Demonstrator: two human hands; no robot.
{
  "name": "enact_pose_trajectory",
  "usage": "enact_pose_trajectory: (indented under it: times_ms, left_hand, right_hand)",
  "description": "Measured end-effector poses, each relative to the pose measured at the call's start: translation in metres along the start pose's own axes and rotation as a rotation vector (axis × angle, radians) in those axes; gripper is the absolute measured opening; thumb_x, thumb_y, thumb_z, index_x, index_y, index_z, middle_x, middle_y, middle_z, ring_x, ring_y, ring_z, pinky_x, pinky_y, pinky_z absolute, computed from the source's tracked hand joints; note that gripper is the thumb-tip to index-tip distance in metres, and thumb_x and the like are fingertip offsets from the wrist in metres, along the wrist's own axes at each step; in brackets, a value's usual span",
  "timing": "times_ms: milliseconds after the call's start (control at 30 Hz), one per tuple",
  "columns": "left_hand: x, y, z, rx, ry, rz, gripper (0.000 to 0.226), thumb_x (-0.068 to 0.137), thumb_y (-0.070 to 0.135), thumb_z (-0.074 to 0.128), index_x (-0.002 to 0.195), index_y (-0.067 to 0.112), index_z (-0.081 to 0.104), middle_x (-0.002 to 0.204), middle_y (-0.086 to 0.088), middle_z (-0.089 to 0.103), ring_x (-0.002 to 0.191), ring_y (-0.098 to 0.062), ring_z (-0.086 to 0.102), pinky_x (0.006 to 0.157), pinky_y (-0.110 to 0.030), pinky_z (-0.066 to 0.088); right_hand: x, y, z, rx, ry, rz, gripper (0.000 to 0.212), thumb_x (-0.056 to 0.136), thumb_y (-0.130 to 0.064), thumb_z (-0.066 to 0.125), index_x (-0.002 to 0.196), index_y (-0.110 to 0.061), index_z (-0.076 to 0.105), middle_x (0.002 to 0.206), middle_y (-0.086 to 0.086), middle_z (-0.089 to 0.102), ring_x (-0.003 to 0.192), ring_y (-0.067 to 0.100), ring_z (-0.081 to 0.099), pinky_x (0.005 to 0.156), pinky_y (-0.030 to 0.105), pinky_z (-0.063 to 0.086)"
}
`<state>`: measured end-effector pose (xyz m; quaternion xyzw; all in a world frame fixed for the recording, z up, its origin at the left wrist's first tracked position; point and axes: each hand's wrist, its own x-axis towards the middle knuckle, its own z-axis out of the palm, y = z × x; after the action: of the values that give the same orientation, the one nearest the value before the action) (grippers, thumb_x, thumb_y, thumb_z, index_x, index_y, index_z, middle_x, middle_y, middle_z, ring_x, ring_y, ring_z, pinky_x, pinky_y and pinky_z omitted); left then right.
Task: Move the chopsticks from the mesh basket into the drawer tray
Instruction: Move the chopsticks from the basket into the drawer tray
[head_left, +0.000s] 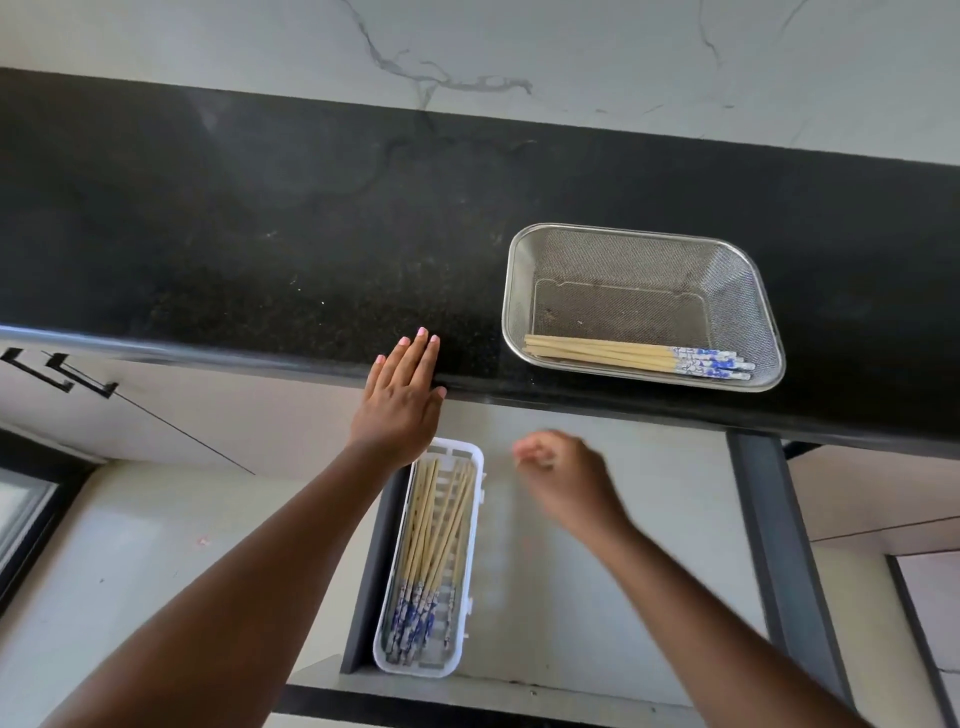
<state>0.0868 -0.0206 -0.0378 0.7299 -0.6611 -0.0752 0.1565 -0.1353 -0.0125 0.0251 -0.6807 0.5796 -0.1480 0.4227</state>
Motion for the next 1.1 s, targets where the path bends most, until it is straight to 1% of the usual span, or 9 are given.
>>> enact_pose_trajectory:
  times_ms: [133, 200, 267, 400, 533, 667, 767, 900, 1100]
  left_hand:
    - [0.000, 0.001, 0.000, 0.014, -0.001, 0.001, 0.059, 0.102, 0.033, 0.028, 0.154, 0.018, 0.006, 0.162, -0.001, 0.003, 0.146, -0.013, -0.010, 0.117, -0.033, -0.009]
    - [0.000, 0.001, 0.000, 0.024, -0.004, -0.002, 0.059, 0.102, 0.033, 0.027, 0.154, 0.018, 0.005, 0.162, -0.001, 0.002, 0.146, -0.014, -0.009, 0.117, -0.033, -0.009]
    - [0.000, 0.002, -0.001, 0.028, -0.010, -0.005, 0.059, 0.102, 0.033, 0.027, 0.154, 0.018, 0.005, 0.162, -0.002, 0.002, 0.146, -0.013, -0.010, 0.117, -0.034, -0.008]
    - [0.001, 0.002, -0.001, 0.044, -0.025, -0.014, 0.060, 0.101, 0.035, 0.026, 0.154, 0.019, 0.003, 0.162, -0.001, 0.000, 0.144, -0.012, -0.013, 0.116, -0.033, -0.010]
    - [0.001, 0.002, -0.001, 0.048, -0.029, -0.022, 0.060, 0.101, 0.035, 0.026, 0.154, 0.019, 0.002, 0.162, 0.000, -0.001, 0.143, -0.010, -0.014, 0.115, -0.032, -0.011]
    - [0.002, 0.002, -0.002, 0.038, -0.031, -0.024, 0.060, 0.101, 0.034, 0.027, 0.154, 0.019, 0.003, 0.162, 0.000, 0.000, 0.144, -0.010, -0.013, 0.116, -0.033, -0.010]
    - [0.001, 0.003, -0.002, 0.033, -0.037, -0.027, 0.060, 0.101, 0.034, 0.027, 0.154, 0.019, 0.003, 0.162, 0.000, 0.000, 0.146, -0.013, -0.010, 0.117, -0.034, -0.009]
    - [0.001, 0.003, -0.001, 0.042, -0.040, -0.036, 0.060, 0.101, 0.034, 0.027, 0.154, 0.019, 0.002, 0.162, 0.000, -0.001, 0.147, -0.014, -0.009, 0.116, -0.033, -0.010]
    - [0.002, 0.004, -0.002, 0.044, -0.044, -0.042, 0.060, 0.101, 0.033, 0.027, 0.154, 0.019, 0.003, 0.162, 0.000, -0.001, 0.148, -0.016, -0.007, 0.116, -0.034, -0.010]
  right_hand:
    - [0.021, -0.020, -0.083, 0.131, 0.152, -0.209, 0.016, 0.086, -0.018, 0.060, 0.076, -0.027, 0.069, 0.067, -0.003, 0.069, 0.062, 0.015, 0.068, 0.068, 0.032, 0.055]
    - [0.043, -0.024, -0.116, 0.041, 0.301, -0.252, 0.015, 0.084, -0.024, 0.059, 0.076, -0.030, 0.070, 0.068, -0.004, 0.071, 0.066, 0.013, 0.070, 0.068, 0.029, 0.054]
    - [0.067, -0.022, -0.144, -0.104, 0.333, -0.242, 0.013, 0.087, -0.021, 0.061, 0.085, -0.029, 0.071, 0.084, -0.004, 0.074, 0.078, 0.015, 0.069, 0.072, 0.028, 0.051]
    - [0.109, -0.011, -0.176, -0.438, -0.093, -0.089, 0.034, 0.088, -0.031, 0.068, 0.121, -0.022, 0.064, 0.120, -0.007, 0.063, 0.104, 0.016, 0.060, 0.082, 0.026, 0.042]
    - [0.127, -0.013, -0.178, -0.534, -0.412, 0.052, 0.037, 0.083, -0.033, 0.073, 0.119, -0.026, 0.065, 0.125, -0.003, 0.063, 0.117, 0.018, 0.056, 0.108, 0.039, 0.037]
    - [0.133, -0.016, -0.173, -0.584, -0.476, 0.073, 0.033, 0.082, -0.026, 0.075, 0.114, -0.023, 0.068, 0.120, 0.001, 0.065, 0.118, 0.027, 0.057, 0.108, 0.047, 0.038]
    - [0.136, -0.017, -0.173, -0.571, -0.512, 0.065, 0.020, 0.081, -0.022, 0.075, 0.101, -0.021, 0.071, 0.108, 0.000, 0.069, 0.112, 0.025, 0.059, 0.104, 0.043, 0.040]
    - [0.137, -0.022, -0.173, -0.633, -0.543, 0.052, 0.020, 0.081, -0.023, 0.076, 0.100, -0.018, 0.071, 0.105, 0.001, 0.070, 0.106, 0.023, 0.060, 0.101, 0.043, 0.042]
    - [0.138, -0.028, -0.173, -0.649, -0.528, 0.022, 0.008, 0.081, -0.022, 0.076, 0.088, -0.022, 0.070, 0.088, -0.005, 0.069, 0.083, 0.014, 0.059, 0.067, 0.027, 0.040]
